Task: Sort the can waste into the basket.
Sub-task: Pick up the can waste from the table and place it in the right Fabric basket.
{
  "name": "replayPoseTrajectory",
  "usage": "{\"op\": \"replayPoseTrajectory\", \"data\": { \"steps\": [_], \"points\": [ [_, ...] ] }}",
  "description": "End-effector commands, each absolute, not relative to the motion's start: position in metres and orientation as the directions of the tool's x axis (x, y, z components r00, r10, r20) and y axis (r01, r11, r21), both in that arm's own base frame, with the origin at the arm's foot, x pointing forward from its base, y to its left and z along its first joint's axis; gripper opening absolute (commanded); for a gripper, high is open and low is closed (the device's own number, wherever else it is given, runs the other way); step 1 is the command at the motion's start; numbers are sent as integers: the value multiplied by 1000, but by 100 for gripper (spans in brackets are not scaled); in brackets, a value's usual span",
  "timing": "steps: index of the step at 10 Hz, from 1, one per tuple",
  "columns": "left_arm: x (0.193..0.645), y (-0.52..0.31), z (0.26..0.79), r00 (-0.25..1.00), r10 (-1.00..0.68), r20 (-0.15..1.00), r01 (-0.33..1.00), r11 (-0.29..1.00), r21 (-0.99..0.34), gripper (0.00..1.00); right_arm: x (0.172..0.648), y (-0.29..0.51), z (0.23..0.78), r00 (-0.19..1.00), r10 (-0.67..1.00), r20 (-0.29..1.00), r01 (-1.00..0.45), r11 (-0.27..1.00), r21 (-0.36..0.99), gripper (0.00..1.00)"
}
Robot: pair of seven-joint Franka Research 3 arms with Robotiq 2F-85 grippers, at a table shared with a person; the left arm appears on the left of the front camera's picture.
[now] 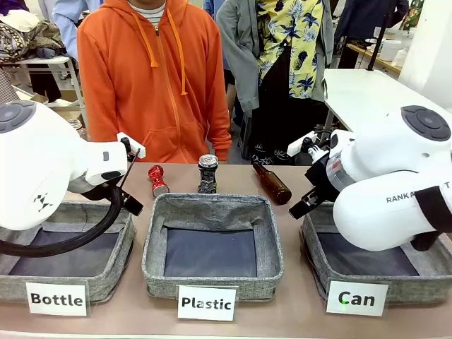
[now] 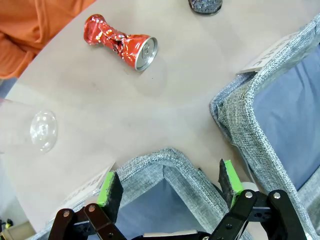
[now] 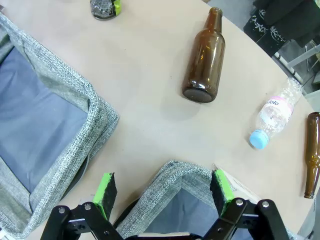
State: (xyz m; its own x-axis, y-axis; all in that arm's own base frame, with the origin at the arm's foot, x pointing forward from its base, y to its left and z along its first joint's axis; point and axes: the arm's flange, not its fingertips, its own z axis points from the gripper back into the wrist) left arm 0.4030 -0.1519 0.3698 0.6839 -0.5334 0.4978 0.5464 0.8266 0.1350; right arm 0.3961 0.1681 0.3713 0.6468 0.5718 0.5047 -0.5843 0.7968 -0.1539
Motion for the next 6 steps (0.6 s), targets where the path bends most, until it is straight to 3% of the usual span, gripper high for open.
{"op": "replayPoseTrajectory", "data": {
  "steps": [1,3,6],
  "points": [
    [403,-152,370,684,-534,498,547,826,135,100,396,168,371,647,571,505,-584,797,-154,100],
    [395,-155,386,623,-574,531,611,781,128,100,391,162,389,634,597,491,-597,782,-180,100],
    [353,-118,491,533,-467,706,684,729,-35,100,350,104,499,676,485,555,-526,845,-98,100]
  ]
}}
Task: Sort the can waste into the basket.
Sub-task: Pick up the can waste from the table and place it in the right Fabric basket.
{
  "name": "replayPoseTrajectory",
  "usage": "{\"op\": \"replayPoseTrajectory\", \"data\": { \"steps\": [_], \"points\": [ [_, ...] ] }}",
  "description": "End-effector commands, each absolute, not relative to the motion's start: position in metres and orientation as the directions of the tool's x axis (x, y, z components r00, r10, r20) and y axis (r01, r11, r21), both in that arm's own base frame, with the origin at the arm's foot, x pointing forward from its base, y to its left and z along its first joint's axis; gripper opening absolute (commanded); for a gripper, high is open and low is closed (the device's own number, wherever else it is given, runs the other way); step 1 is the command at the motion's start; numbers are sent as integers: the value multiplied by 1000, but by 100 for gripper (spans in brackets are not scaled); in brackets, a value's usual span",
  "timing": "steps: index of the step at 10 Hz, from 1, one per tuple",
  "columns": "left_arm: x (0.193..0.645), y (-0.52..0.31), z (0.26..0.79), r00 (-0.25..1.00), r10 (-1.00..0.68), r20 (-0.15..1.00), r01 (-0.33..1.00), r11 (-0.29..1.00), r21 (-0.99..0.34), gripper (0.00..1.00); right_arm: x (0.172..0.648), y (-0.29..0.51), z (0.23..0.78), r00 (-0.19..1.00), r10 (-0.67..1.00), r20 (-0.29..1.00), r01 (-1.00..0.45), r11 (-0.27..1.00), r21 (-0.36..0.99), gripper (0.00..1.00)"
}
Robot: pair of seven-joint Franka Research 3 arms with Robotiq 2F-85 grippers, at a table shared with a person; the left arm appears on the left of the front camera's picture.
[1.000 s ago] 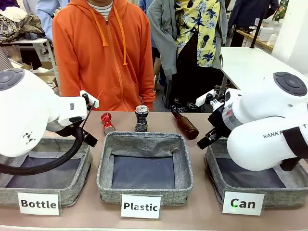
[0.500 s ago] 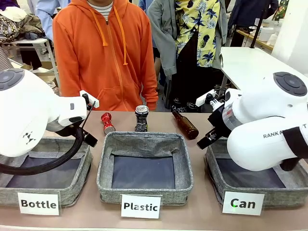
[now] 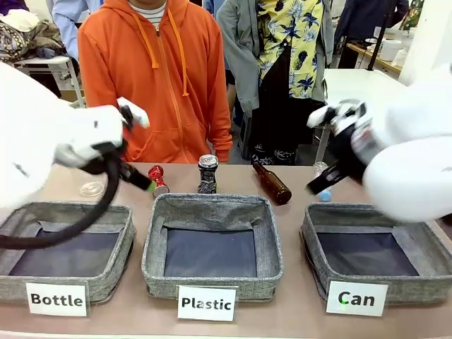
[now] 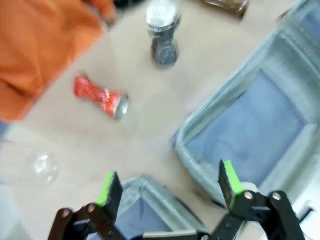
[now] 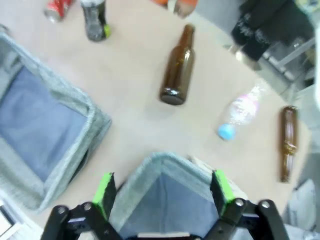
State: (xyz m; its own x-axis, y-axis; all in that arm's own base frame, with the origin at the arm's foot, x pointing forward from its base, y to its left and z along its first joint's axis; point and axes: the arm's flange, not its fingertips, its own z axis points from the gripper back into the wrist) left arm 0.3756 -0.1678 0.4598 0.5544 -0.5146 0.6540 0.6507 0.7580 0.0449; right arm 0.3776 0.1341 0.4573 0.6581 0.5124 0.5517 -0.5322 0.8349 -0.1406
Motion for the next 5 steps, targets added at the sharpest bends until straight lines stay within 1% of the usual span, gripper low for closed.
{"op": "replayPoseTrajectory", "data": {
  "steps": [1,2,3,4,5],
  "points": [
    [335,-97,518,543,-367,755,649,754,-101,100,330,85,523,735,396,551,-509,858,63,100],
    [318,-71,530,605,-294,740,634,741,-224,100,315,64,536,834,245,494,-419,864,279,100],
    [307,-38,538,731,-223,645,545,760,-354,100,302,31,541,885,137,445,-362,802,474,100],
    [301,12,537,804,-108,585,445,762,-471,100,290,-17,535,893,-28,450,-293,723,626,100],
    [293,63,525,823,42,566,371,716,-591,100,278,-59,524,880,-173,442,-243,636,733,100]
  ]
}}
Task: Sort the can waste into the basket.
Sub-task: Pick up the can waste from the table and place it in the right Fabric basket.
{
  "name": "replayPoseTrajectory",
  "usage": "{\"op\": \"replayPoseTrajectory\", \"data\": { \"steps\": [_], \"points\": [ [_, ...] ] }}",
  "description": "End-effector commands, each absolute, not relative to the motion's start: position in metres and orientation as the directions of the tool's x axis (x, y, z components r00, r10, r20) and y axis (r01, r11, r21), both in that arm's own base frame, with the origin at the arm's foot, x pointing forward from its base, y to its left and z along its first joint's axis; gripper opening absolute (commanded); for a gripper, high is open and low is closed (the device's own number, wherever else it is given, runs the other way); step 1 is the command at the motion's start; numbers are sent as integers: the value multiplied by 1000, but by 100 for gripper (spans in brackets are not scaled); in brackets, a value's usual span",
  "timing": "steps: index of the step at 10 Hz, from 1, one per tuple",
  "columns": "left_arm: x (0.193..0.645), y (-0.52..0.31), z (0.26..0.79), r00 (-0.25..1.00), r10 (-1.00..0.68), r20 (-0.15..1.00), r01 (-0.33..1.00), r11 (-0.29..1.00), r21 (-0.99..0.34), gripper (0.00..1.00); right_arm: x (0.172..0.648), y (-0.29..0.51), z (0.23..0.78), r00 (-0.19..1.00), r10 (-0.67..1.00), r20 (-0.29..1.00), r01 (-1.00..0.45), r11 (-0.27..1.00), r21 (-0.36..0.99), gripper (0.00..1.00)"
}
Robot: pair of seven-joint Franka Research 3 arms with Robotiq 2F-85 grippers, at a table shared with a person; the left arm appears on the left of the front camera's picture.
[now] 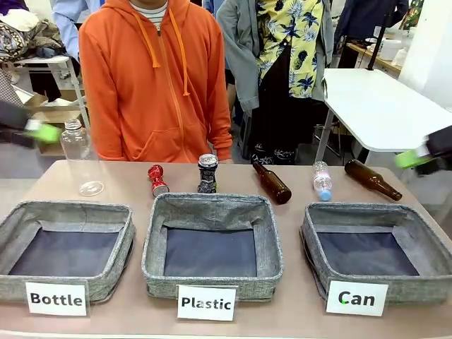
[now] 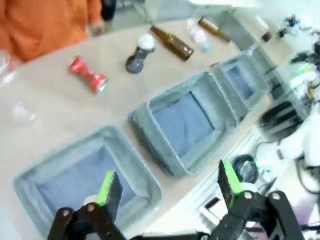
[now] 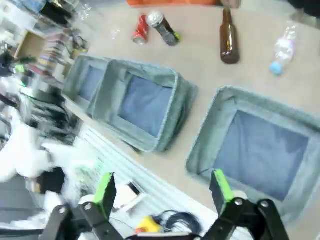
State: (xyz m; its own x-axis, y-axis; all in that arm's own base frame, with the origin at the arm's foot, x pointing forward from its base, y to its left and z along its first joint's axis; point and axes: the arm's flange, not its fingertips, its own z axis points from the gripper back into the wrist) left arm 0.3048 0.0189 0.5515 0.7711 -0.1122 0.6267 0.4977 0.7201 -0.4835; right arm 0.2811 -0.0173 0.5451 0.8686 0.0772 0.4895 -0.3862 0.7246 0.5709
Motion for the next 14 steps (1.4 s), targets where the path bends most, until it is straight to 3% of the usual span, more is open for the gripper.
{"op": "replayPoseTrajectory", "data": {
  "steps": [1,3,4,6,7,8,14],
  "points": [
    [280,112,501,828,242,506,254,642,-723,100,263,-91,508,861,-280,424,-214,556,803,100],
    [252,172,441,760,554,340,85,433,-897,100,242,-141,474,805,-478,352,-137,429,893,100],
    [247,168,427,725,627,285,75,339,-938,100,239,-154,460,775,-562,289,-63,387,920,100],
    [239,146,422,624,745,236,20,287,-958,100,230,-172,443,684,-706,181,74,314,946,100],
    [250,134,429,578,774,260,-32,339,-940,100,228,-170,438,565,-817,111,329,347,878,100],
    [257,241,446,685,701,198,-14,285,-958,100,243,-221,471,732,-656,183,58,328,943,100],
    [257,241,446,685,701,198,-14,285,-958,100,244,-215,471,740,-655,156,87,324,942,100]
  ]
}}
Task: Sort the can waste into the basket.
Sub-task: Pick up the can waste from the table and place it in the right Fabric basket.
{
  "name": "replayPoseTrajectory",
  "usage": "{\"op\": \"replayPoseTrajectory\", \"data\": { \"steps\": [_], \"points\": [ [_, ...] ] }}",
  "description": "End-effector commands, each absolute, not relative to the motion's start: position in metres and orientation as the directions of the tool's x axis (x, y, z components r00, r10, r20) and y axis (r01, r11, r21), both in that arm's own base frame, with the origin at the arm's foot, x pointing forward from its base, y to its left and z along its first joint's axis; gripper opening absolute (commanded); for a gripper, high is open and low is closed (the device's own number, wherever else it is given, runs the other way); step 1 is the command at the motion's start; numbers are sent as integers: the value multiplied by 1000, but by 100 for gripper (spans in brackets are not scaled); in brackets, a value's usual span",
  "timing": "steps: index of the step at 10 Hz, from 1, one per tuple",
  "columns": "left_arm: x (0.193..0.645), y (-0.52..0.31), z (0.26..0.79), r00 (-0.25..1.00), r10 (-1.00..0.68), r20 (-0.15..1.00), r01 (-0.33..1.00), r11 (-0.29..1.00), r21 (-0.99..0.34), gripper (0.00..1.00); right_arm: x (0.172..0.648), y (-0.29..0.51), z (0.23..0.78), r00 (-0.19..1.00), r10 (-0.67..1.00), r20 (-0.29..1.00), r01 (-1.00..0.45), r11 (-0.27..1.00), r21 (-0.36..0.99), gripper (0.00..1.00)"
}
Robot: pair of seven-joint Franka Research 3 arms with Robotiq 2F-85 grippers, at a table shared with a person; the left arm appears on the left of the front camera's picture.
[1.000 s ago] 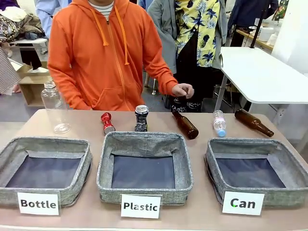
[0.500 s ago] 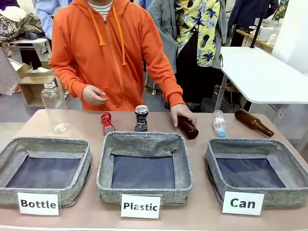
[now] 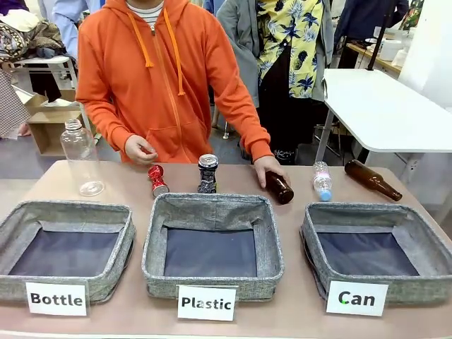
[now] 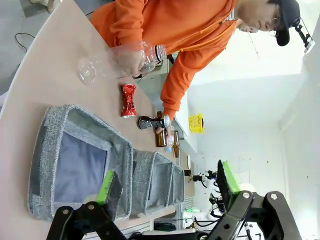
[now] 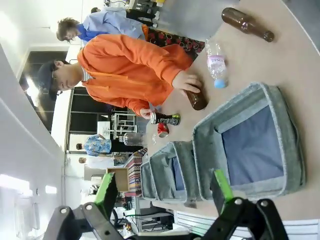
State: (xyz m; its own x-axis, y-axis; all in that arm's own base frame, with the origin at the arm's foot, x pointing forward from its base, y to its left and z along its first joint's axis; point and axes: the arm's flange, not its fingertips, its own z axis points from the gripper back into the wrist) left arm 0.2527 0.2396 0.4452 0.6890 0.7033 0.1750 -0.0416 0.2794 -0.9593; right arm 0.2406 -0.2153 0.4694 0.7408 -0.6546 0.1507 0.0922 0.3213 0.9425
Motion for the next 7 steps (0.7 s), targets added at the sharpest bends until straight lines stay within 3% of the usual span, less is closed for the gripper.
{"op": "replayPoseTrajectory", "data": {
  "steps": [1,2,3,6,7],
  "points": [
    [257,241,446,685,701,198,-14,285,-958,100,241,-215,470,740,-654,157,84,322,943,100],
    [253,240,445,689,703,175,-42,279,-959,100,241,-215,470,740,-654,157,84,322,943,100],
    [264,202,475,708,614,349,56,444,-894,100,241,-215,470,740,-654,157,84,322,943,100],
    [326,75,492,844,175,508,302,627,-718,100,241,-215,470,740,-654,157,84,322,943,100],
    [342,44,484,819,146,556,308,705,-639,100,241,-215,470,740,-654,157,84,322,943,100]
  ]
}}
